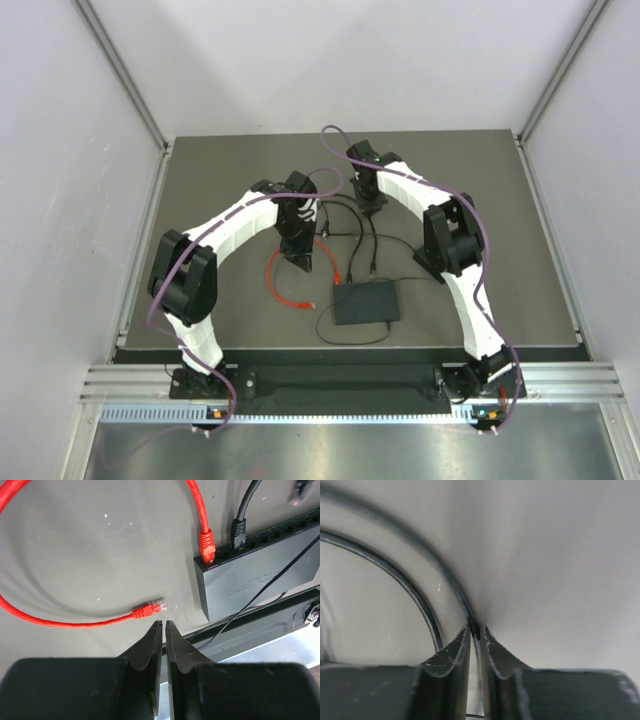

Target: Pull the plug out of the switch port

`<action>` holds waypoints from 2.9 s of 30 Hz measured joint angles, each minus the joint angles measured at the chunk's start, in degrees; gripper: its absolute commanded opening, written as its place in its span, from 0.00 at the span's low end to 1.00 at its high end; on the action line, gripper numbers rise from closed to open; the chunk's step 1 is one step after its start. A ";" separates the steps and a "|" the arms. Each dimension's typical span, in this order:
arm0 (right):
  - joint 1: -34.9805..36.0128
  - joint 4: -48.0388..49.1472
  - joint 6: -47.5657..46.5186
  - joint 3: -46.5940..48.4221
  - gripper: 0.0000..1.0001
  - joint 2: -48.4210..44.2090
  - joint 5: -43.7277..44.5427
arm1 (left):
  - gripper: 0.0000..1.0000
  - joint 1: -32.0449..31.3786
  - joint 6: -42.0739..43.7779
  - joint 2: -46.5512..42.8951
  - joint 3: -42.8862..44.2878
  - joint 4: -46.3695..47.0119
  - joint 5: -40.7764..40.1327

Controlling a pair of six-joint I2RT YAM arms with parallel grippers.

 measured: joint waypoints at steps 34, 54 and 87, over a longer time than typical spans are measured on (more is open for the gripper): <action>-26.49 2.43 -10.91 -3.19 0.00 -24.61 11.37 | 0.12 1.92 1.60 3.43 1.95 0.02 1.81; -30.75 7.93 6.21 -10.40 0.00 -15.54 10.78 | 0.12 4.20 2.23 3.54 1.97 0.39 3.93; -39.47 9.86 0.57 -14.51 0.14 -10.49 11.26 | 0.12 4.50 2.19 3.52 1.31 0.15 3.67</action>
